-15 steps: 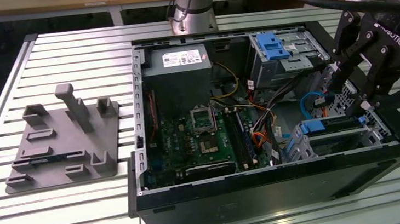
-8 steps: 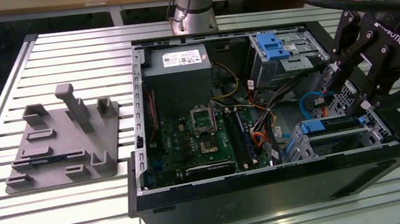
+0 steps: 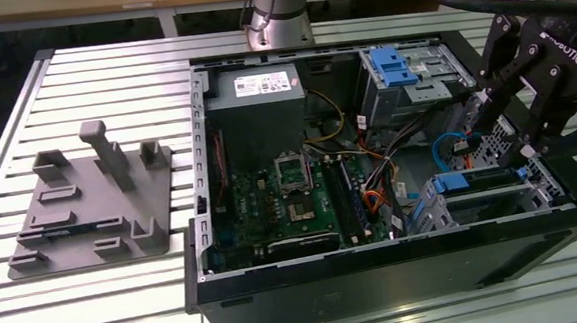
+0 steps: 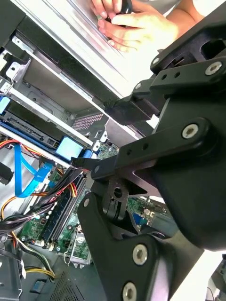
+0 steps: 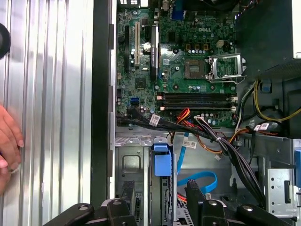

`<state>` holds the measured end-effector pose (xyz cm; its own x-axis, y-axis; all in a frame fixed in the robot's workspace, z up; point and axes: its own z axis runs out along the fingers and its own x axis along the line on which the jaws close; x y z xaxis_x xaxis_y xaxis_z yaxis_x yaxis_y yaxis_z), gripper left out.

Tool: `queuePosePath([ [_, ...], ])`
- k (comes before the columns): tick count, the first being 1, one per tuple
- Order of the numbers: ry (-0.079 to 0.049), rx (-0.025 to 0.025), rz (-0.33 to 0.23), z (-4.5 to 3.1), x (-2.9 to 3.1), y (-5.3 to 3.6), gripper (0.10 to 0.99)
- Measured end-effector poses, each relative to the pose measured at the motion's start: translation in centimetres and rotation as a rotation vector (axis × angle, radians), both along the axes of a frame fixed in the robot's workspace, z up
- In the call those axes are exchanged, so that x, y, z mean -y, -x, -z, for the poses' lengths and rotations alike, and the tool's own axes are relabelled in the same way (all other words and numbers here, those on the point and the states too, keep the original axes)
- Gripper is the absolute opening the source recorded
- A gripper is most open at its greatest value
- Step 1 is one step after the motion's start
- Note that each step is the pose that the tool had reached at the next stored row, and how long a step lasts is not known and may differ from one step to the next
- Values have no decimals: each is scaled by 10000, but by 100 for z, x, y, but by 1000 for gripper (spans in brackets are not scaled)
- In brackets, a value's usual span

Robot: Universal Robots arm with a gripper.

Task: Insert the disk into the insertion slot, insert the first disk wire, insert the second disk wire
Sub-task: 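Insert the first disk wire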

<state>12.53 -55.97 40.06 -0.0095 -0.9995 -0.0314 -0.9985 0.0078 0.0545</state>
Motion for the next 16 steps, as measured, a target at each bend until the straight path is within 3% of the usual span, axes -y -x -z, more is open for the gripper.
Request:
queuePosePath([
  [4,1,0,57,12,-8,0,557],
  [8,5,7,775,49,-8,0,557],
  [10,34,56,1054,62,-8,1,557],
  [11,125,89,1081,65,-17,0,557],
  [14,609,135,1080,71,-109,0,557],
  [15,720,175,1082,74,-141,1,557],
  [16,795,261,1084,75,-174,0,557],
])
